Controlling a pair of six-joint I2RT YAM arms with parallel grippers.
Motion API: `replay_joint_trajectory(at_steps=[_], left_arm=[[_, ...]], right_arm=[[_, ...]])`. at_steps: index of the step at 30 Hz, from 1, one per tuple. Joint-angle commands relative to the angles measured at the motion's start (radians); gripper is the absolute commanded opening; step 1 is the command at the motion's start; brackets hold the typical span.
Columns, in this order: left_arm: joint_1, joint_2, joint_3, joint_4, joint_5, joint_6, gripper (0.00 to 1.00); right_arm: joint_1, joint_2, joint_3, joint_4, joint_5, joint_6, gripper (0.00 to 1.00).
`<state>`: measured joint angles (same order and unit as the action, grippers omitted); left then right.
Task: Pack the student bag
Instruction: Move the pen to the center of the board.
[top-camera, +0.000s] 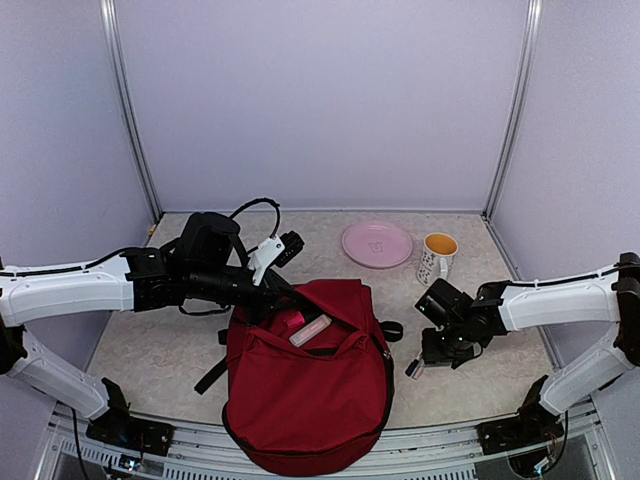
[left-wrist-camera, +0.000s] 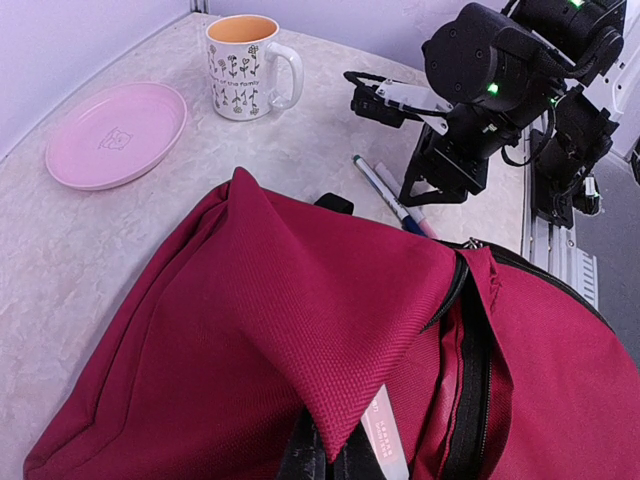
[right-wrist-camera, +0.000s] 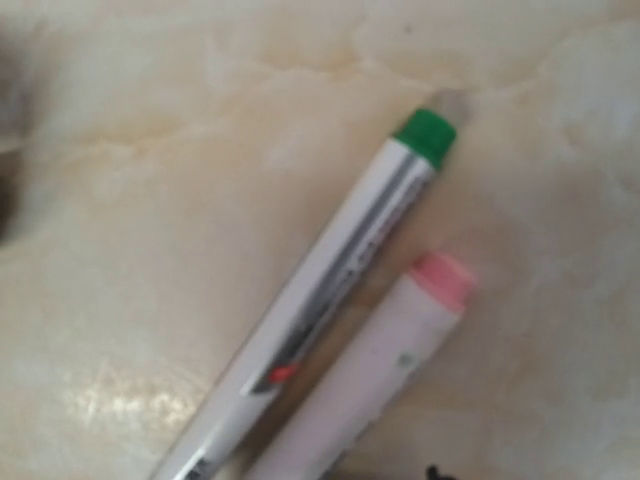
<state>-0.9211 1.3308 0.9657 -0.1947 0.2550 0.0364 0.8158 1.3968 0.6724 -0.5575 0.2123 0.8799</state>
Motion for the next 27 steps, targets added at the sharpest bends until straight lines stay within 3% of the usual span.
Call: replay_joint_trajectory(at_steps=[1, 7, 20, 23, 27], left_arm=[[0.004, -0.01, 0.023, 0.04, 0.026, -0.004, 0.0], [0.004, -0.013, 0.024, 0.039, 0.027, -0.004, 0.0], [0.004, -0.019, 0.024, 0.037, 0.024, -0.003, 0.0], [0.004, -0.022, 0.024, 0.037, 0.024, -0.004, 0.0], [0.004, -0.024, 0.023, 0.037, 0.023, -0.004, 0.0]], right_arm=[[-0.014, 0.012, -0.005, -0.113, 0.063, -0.008, 0.5], [-0.05, -0.046, 0.014, -0.22, 0.146, -0.044, 0.5], [-0.102, -0.014, -0.024, -0.101, -0.037, -0.098, 0.53], [-0.103, 0.003, -0.026, -0.09, -0.049, -0.101, 0.45], [-0.105, 0.005, -0.023, -0.101, -0.038, -0.092, 0.23]])
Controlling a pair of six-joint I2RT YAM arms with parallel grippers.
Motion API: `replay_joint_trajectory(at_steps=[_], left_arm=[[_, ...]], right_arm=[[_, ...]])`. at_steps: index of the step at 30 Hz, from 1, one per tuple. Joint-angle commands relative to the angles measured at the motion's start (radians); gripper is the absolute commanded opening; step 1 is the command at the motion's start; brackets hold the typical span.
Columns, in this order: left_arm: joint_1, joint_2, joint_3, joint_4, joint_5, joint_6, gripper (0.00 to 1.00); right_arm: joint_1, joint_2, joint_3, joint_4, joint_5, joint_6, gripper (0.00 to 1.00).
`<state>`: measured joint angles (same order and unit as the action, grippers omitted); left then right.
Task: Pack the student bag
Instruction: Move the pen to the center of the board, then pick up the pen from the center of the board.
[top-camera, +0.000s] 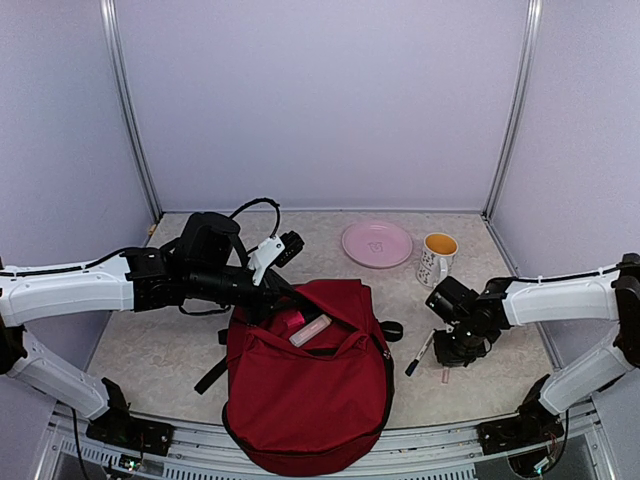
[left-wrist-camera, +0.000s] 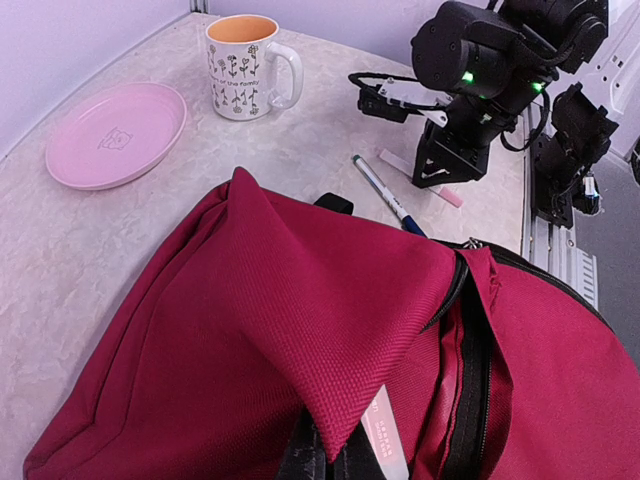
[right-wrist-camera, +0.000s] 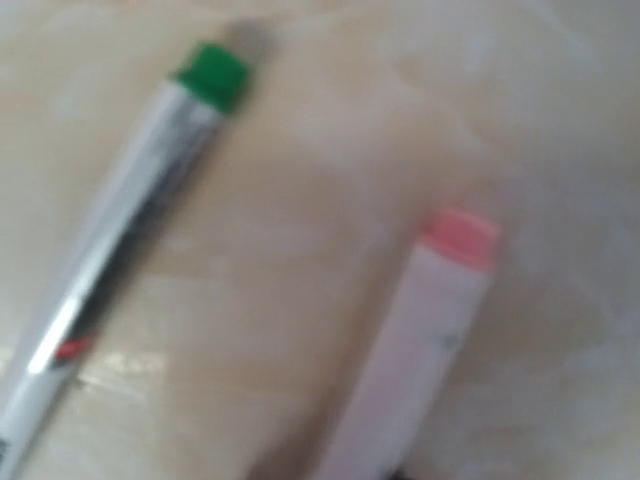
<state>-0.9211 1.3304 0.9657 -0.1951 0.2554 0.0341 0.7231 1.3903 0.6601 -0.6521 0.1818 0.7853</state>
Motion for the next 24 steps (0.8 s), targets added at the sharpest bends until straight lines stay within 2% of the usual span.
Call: replay_joint_trajectory(at_steps=[1, 9, 15, 18, 24], left_arm=[[0.004, -0.023, 0.024, 0.037, 0.021, -0.002, 0.0], [0.002, -0.023, 0.024, 0.037, 0.024, -0.001, 0.0], [0.002, -0.021, 0.023, 0.037, 0.024, -0.002, 0.0], [0.002, -0.02, 0.024, 0.037, 0.023, -0.001, 0.0], [0.004, -0.022, 0.023, 0.038, 0.016, -0.001, 0.0]], right_arm=[[-0.014, 0.003, -0.012, -0.011, 0.001, 0.011, 0.2], [-0.049, -0.128, -0.029, -0.051, 0.054, 0.059, 0.0], [-0.056, -0.271, 0.035, -0.078, 0.097, 0.042, 0.0], [-0.056, -0.351, 0.065, 0.013, 0.026, -0.078, 0.0], [-0.029, -0.478, 0.103, 0.361, -0.274, -0.252, 0.0]])
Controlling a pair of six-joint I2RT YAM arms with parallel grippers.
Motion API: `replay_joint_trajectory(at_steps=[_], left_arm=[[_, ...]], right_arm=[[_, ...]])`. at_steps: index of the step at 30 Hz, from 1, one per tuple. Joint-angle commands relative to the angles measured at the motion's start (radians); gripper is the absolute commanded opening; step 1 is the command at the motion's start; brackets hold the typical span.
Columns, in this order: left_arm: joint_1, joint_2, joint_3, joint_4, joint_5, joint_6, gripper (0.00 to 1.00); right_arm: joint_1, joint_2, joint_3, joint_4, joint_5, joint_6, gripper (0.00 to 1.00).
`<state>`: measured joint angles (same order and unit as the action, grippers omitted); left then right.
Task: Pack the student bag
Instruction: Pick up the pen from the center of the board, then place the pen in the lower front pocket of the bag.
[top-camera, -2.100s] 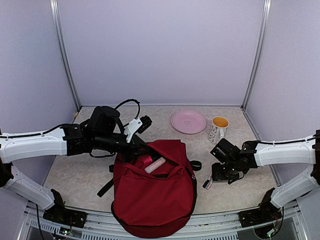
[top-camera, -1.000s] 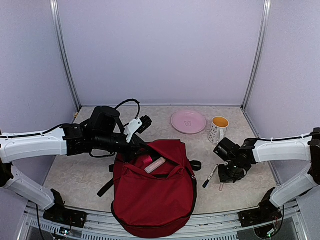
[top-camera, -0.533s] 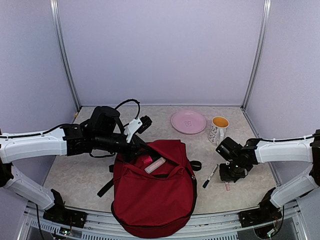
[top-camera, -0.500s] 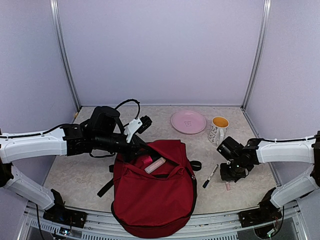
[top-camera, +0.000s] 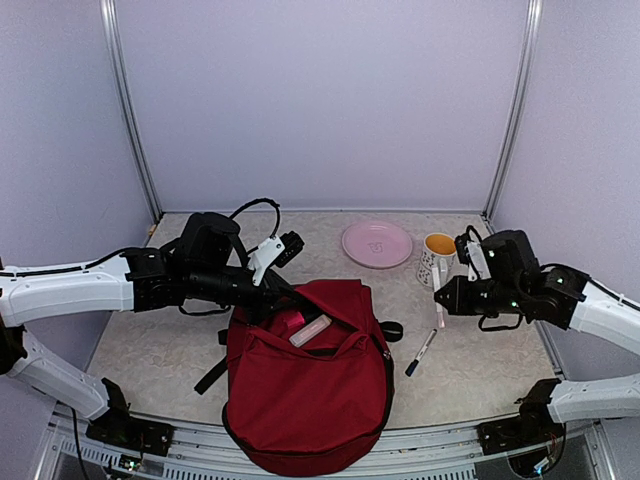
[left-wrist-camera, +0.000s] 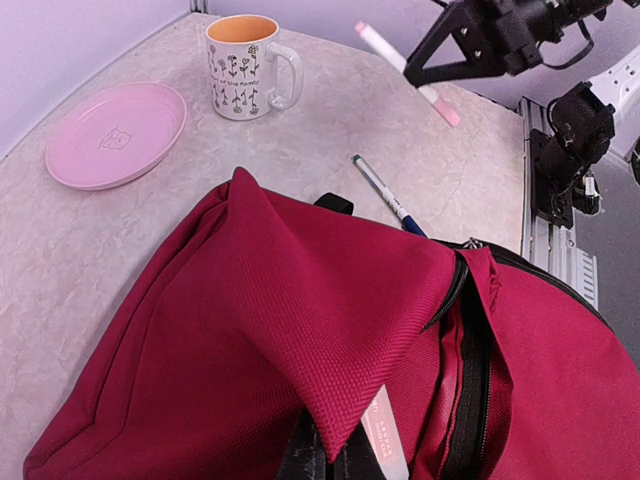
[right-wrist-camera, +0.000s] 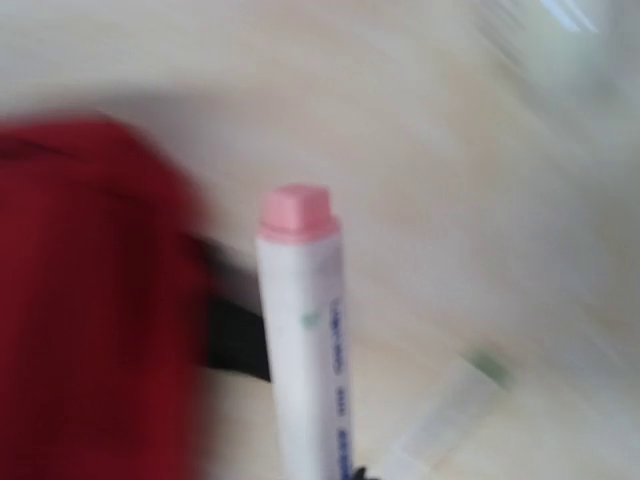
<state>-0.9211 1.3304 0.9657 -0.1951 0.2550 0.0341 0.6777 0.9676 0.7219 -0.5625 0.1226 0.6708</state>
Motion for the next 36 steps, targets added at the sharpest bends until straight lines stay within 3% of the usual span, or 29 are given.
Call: replay_joint_trajectory(at_steps=[1, 4, 9, 17, 27, 36], left_arm=[[0.004, -0.021, 0.023, 0.039, 0.016, 0.0, 0.0], [0.004, -0.02, 0.024, 0.039, 0.016, 0.0, 0.0], [0.006, -0.017, 0.023, 0.038, 0.014, 0.001, 0.0], [0.01, -0.024, 0.023, 0.039, 0.014, 0.001, 0.0], [0.012, -0.027, 0.02, 0.042, 0.016, 0.0, 0.0], [0.011, -0.037, 0.019, 0.042, 0.014, 0.002, 0.0]], right_arm=[[0.034, -0.054, 0.043, 0.328, -0.255, -0.159, 0.0], [0.126, -0.008, 0.062, 0.464, -0.311, -0.202, 0.0], [0.313, 0.141, 0.166, 0.561, -0.249, -0.373, 0.0], [0.468, 0.389, 0.329, 0.531, -0.135, -0.637, 0.0], [0.53, 0.526, 0.353, 0.564, -0.06, -0.94, 0.0], [0.53, 0.568, 0.315, 0.577, 0.186, -1.158, 0.0]])
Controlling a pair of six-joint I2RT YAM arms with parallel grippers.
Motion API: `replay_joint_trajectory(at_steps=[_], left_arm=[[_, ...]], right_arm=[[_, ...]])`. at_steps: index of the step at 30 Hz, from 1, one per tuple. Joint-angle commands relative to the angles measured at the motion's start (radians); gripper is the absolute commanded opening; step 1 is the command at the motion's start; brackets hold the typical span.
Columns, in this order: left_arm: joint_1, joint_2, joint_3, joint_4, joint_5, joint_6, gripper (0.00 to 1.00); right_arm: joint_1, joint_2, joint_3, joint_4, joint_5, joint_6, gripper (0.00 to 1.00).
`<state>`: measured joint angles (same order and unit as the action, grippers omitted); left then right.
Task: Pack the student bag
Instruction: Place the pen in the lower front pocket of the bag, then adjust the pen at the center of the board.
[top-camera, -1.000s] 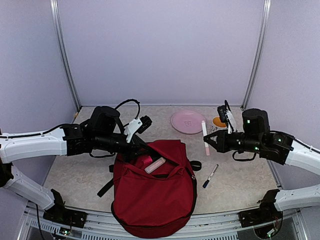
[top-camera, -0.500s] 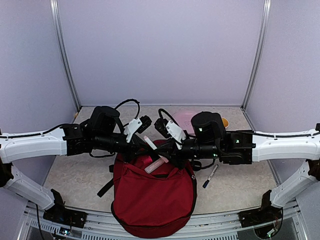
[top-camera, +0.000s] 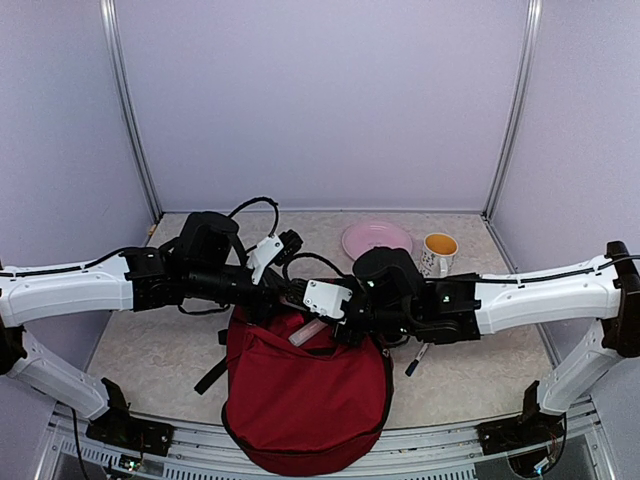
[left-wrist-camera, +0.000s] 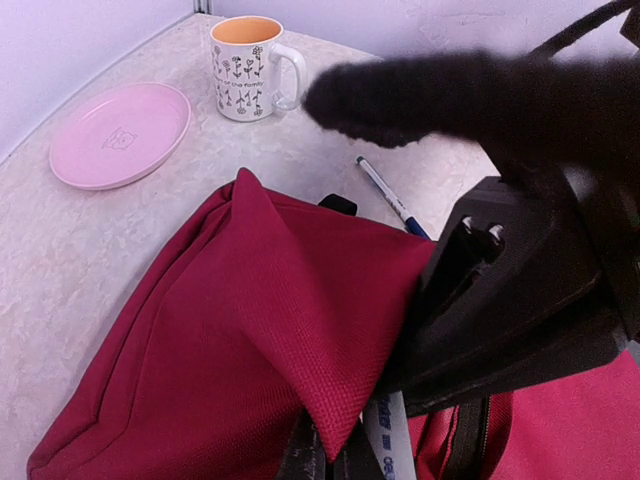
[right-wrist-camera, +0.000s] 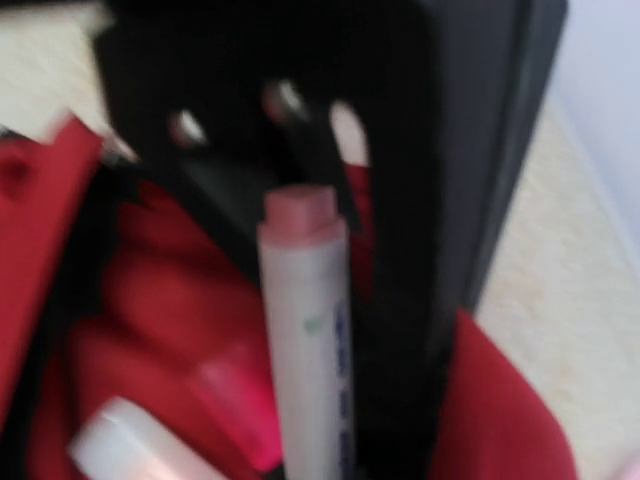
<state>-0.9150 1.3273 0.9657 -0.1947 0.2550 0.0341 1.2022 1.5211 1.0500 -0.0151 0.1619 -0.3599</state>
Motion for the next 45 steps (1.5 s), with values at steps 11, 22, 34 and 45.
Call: replay_joint_trajectory(at_steps=[11, 22, 34, 45], left_arm=[[0.007, -0.024, 0.02, 0.041, 0.013, 0.001, 0.0], [0.008, -0.016, 0.021, 0.04, 0.013, 0.001, 0.0], [0.008, -0.017, 0.021, 0.04, 0.017, -0.001, 0.0], [0.007, -0.02, 0.022, 0.037, 0.013, 0.002, 0.0]], right_arm=[[0.042, 0.022, -0.006, -0.032, 0.26, -0.164, 0.46], [0.048, -0.128, 0.11, -0.115, 0.098, 0.185, 0.53], [-0.336, -0.307, -0.056, -0.543, 0.262, 1.069, 0.56], [-0.386, -0.009, -0.183, -0.661, 0.172, 1.211, 0.81]])
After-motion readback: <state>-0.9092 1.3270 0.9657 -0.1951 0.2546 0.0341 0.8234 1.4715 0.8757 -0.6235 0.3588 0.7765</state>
